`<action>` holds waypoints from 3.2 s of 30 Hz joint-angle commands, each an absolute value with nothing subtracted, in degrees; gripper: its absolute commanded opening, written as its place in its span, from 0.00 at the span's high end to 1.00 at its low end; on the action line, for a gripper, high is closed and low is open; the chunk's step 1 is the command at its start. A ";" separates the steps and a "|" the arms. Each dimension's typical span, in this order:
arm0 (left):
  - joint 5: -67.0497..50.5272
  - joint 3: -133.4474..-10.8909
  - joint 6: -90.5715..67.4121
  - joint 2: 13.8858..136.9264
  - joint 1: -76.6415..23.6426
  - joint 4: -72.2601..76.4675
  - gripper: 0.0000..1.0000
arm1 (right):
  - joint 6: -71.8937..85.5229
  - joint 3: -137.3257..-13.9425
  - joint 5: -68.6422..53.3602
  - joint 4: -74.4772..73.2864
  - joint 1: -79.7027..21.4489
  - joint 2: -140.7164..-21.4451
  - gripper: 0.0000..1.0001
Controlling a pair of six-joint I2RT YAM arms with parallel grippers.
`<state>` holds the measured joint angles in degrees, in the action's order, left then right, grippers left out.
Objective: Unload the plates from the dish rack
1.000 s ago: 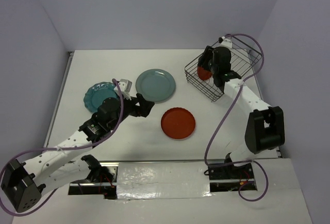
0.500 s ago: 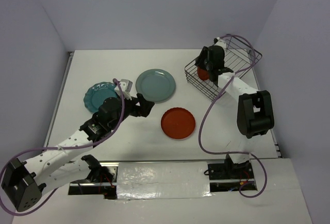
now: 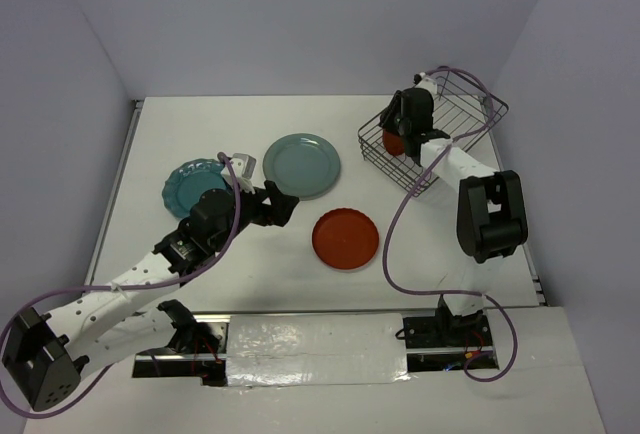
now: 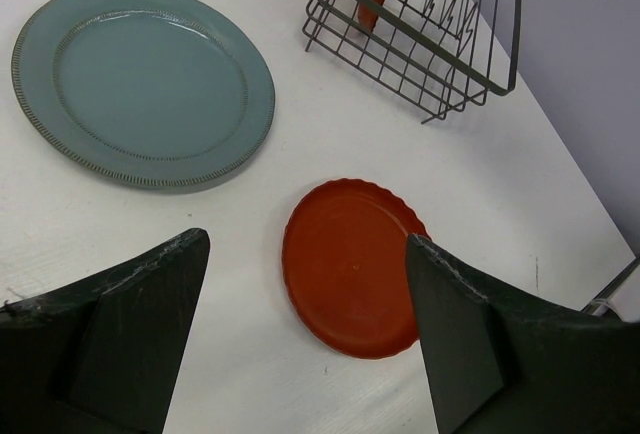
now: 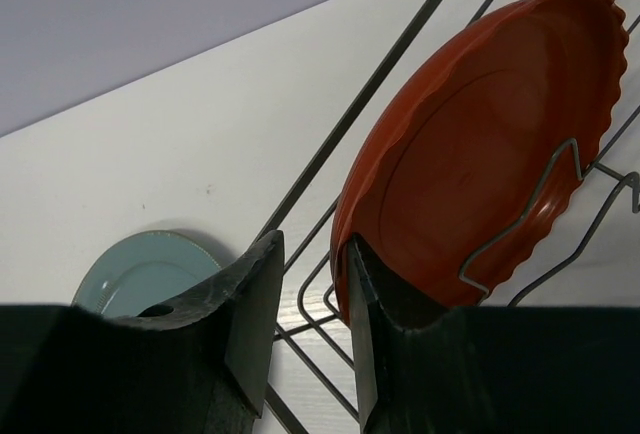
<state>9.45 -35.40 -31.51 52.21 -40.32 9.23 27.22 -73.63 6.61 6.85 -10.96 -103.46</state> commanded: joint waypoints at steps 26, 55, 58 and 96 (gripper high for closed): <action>12.04 -37.18 -30.59 49.75 -40.52 10.55 0.09 | 21.80 -85.15 6.07 -0.43 -9.93 -92.47 1.00; 31.54 -32.34 -36.30 32.44 -41.22 4.49 0.10 | 15.20 -76.48 29.45 -40.96 -55.28 -80.33 1.00; 32.87 -32.34 -37.00 32.08 -41.22 3.69 0.10 | 15.91 -70.85 26.90 -38.34 -57.13 -80.51 1.00; 33.93 -32.26 -36.65 33.22 -41.31 3.96 0.09 | 16.00 -66.80 20.74 -37.26 -64.86 -97.65 0.84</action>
